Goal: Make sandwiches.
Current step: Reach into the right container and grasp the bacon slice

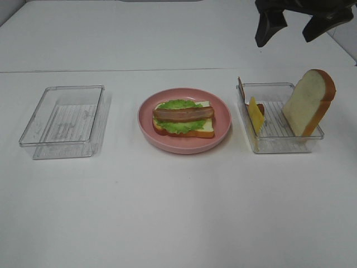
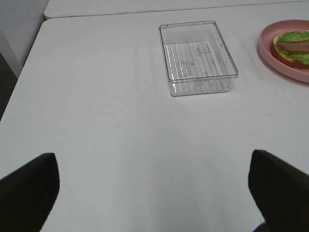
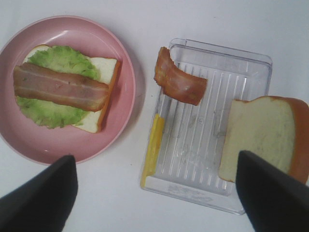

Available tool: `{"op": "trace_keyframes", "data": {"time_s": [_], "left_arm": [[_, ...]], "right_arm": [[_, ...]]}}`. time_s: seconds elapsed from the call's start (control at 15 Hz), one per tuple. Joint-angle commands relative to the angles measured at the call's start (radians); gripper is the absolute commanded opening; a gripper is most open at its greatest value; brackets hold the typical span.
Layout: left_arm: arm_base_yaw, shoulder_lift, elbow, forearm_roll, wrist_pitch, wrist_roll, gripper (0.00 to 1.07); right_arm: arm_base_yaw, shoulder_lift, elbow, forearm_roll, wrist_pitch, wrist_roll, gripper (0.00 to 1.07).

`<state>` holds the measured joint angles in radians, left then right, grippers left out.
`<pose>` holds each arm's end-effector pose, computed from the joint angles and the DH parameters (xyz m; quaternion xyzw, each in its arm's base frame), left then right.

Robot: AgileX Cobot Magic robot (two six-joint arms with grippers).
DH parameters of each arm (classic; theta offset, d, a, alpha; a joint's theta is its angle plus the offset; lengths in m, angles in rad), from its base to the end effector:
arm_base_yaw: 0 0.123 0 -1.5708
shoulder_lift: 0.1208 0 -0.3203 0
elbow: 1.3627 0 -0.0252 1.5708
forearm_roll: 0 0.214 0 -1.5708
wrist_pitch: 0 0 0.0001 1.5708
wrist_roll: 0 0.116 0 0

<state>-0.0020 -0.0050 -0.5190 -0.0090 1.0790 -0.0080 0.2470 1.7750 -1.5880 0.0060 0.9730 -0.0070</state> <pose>-0.0539 -0.0008 0.2511 -0.0023 0.8517 -0.0071 0.5240 0.3616 0.0918 0.3284 -0.1217 0.9615 0.0323 0.2444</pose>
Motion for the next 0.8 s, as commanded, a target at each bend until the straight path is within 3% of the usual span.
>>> {"op": "trace_keyframes", "data": {"time_s": [0.07,0.53,0.8], "left_arm": [[0.004,-0.006,0.002,-0.008,-0.005,-0.001,0.99],[0.004,-0.006,0.002,-0.008,-0.005,-0.001,0.99],[0.004,-0.006,0.002,-0.008,-0.005,-0.001,0.99]], "right_arm": [[0.001,0.132,-0.128,-0.006,0.053,0.007,0.87],[0.001,0.413,-0.355,0.058,0.072,0.007,0.87],[0.001,0.494,-0.361,0.070,0.052,0.007,0.86]]}}
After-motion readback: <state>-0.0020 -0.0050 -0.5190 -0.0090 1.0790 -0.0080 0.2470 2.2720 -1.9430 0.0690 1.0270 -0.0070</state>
